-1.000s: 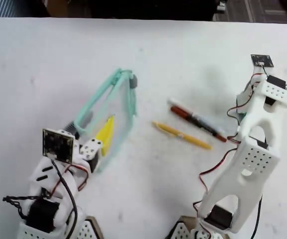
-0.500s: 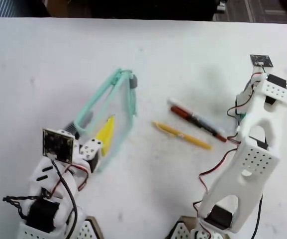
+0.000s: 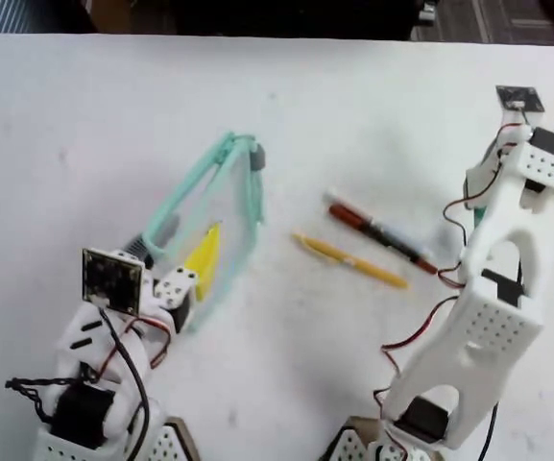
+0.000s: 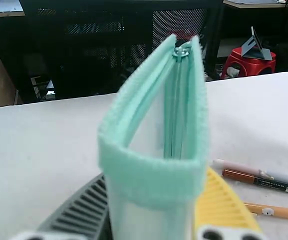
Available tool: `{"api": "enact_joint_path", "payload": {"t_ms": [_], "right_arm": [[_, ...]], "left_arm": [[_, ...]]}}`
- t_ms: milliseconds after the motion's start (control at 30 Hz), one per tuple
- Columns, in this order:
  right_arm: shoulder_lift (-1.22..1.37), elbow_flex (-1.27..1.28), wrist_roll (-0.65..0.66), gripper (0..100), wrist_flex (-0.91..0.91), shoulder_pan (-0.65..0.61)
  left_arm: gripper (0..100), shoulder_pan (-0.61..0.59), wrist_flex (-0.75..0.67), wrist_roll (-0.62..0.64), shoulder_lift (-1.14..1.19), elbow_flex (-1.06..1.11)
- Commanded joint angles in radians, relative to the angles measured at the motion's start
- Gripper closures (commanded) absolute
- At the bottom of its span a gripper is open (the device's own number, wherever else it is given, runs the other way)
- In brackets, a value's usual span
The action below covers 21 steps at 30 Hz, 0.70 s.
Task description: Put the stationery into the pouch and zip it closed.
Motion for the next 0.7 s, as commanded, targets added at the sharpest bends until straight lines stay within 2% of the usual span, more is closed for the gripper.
{"api": "enact_joint_path", "payload": {"t_ms": [0, 400, 667], "right_arm": [[-0.136, -0.034, -0.008, 98.2, 0.048, -0.025], [-0.374, -0.028, -0.008, 98.2, 0.262, -0.14], [-0.562, -0.026, -0.008, 98.2, 0.297, -0.194]], "left_arm": [[80, -0.002, -0.032, 0.008, -0.007, -0.009], [80, -0.002, -0.032, 0.008, -0.007, -0.009], [80, -0.002, -0.032, 0.008, -0.007, -0.009]]}}
